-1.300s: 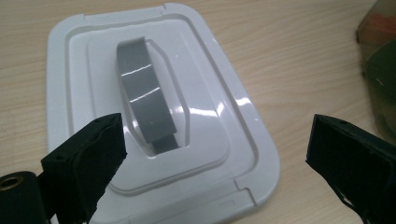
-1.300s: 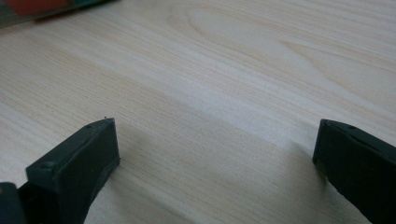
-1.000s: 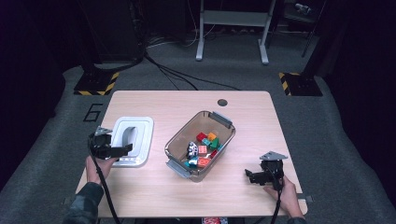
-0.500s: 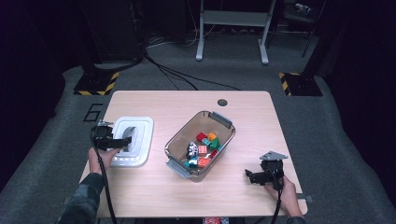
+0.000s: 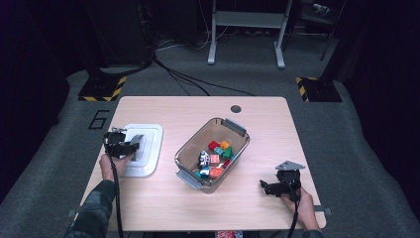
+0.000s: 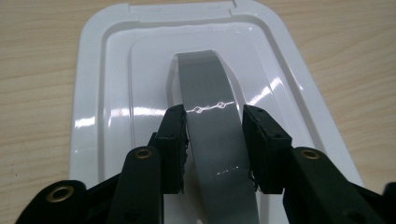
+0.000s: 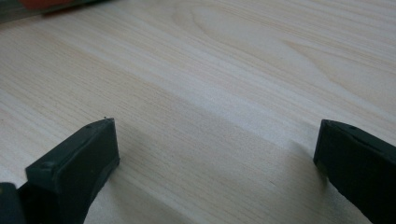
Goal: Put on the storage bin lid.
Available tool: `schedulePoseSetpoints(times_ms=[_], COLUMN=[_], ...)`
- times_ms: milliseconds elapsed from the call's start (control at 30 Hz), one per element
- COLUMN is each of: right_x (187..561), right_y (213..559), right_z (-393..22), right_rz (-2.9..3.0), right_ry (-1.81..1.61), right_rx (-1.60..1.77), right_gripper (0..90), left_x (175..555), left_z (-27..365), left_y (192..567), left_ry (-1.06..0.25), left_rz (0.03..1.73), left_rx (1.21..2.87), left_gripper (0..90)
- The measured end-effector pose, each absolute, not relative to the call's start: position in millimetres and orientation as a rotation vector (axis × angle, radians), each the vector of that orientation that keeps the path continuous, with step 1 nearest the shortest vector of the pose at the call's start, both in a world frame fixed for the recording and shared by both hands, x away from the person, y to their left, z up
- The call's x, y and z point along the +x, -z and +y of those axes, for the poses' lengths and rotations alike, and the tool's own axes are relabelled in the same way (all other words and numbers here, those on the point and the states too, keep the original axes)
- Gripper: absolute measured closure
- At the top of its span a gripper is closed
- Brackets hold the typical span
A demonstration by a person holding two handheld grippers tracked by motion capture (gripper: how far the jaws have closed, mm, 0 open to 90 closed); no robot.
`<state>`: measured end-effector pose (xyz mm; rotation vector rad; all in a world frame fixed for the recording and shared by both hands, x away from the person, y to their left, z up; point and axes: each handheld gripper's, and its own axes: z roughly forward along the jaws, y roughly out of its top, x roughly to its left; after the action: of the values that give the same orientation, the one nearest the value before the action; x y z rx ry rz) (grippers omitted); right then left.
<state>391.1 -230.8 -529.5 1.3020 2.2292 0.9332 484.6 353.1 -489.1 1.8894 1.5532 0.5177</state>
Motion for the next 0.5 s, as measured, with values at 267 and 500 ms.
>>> schedulePoseSetpoints(times_ms=[267,500], right_x=[390.7,390.8], right_y=[529.3,529.4], right_z=[-230.6,-230.7], right_rz=[2.231,2.229], right_ry=[-0.935,-0.932], right_rx=[1.307,1.306], right_gripper=[0.0,0.0], left_x=[477.1,466.2], left_z=[356.5,357.4], left_y=[480.2,461.6], left_ry=[-0.537,-0.527], left_rz=[1.512,1.465], left_rx=[1.891,1.881], left_gripper=[66.9,67.0])
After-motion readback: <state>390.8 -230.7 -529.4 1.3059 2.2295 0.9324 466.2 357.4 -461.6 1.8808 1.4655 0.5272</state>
